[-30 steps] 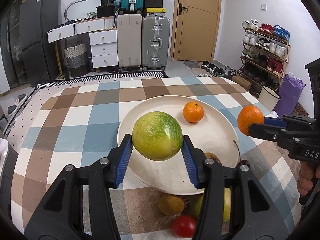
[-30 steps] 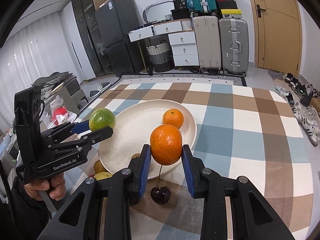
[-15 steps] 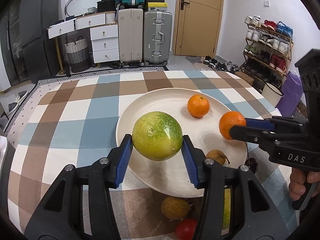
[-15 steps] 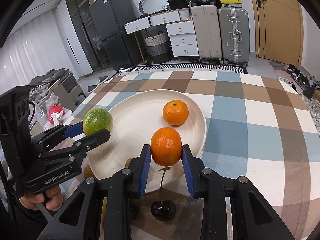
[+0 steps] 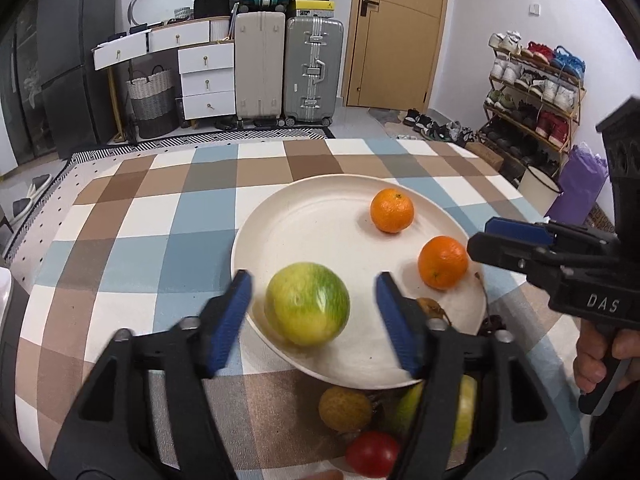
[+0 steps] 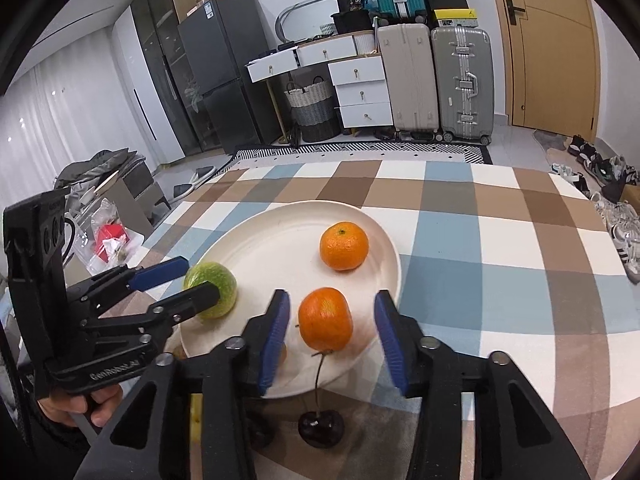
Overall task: Organize fruits
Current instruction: 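Carry both fruits over the white plate and open both tools to release them, then withdraw both open tools from the plate toward the remaining fruits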
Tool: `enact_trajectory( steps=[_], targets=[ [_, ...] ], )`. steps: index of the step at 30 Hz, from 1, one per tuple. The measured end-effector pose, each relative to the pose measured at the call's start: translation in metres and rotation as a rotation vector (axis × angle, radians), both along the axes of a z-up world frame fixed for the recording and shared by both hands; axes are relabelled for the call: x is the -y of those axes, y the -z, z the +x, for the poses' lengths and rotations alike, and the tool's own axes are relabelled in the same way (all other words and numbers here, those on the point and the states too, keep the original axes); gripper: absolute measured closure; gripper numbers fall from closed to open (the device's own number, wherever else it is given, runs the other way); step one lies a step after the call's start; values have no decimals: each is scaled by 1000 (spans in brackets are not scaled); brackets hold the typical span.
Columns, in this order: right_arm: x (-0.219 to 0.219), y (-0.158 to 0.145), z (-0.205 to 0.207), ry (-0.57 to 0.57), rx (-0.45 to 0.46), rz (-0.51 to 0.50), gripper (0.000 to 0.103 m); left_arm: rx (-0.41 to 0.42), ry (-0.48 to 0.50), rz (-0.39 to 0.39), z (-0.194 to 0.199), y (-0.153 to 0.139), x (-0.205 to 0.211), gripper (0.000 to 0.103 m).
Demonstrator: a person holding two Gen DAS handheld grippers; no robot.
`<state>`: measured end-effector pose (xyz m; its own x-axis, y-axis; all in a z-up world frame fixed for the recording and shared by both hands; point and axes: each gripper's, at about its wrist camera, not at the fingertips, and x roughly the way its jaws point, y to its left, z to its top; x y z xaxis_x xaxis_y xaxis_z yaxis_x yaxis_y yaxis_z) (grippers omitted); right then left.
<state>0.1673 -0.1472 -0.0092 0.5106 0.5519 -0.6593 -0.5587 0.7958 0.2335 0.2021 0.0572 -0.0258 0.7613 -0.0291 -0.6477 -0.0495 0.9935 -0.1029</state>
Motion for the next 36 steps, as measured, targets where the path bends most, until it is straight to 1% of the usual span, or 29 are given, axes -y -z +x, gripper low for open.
enact_trajectory(
  steps=[2, 3, 4, 5, 6, 8, 9, 10, 12, 16, 20, 25, 29, 36],
  targets=[
    [4, -2, -4, 2, 10, -10, 49, 19, -17, -8, -6, -6, -3, 17],
    [6, -3, -7, 7, 15, -18, 39, 29, -22, -10, -9, -9, -4, 16],
    [9, -3, -8, 10, 19, -15, 26, 35, -23, -9, -14, -12, -5, 14],
    [11, -4, -10, 12, 22, -8, 22, 39, -27, -7, -19, -15, -7, 6],
    [14, -6, -13, 11, 22, 4, 15, 45, -35, -5, -24, -17, -8, 1],
    [17, -7, -17, 0, 20, 8, 9, 62, -43, -9, -36, -20, -11, 1],
    [18, -8, -20, -6, 20, 6, 4, 59, -44, -10, -40, -22, -12, 1],
    [20, -8, -23, -9, 24, 8, 1, 59, -47, -10, -43, -24, -12, 1],
    [24, -7, -30, -11, 26, 9, 1, 63, -47, -12, -49, -26, -12, 1],
    [28, -1, -39, -15, 25, -30, 1, 53, -49, -18, -63, -22, -11, 1],
    [31, 4, -46, -11, 17, -53, 0, 49, -37, 4, -76, -21, -6, 1],
    [30, 8, -55, -28, 15, -81, 0, 39, -8, 5, -89, -16, 4, 1],
    [28, 12, -58, -43, 12, -105, 0, 43, 23, 5, -90, -17, 11, 1],
    [23, 18, -58, -69, -14, -151, 0, 17, 63, 2, -89, -14, 21, 1]
  ],
)
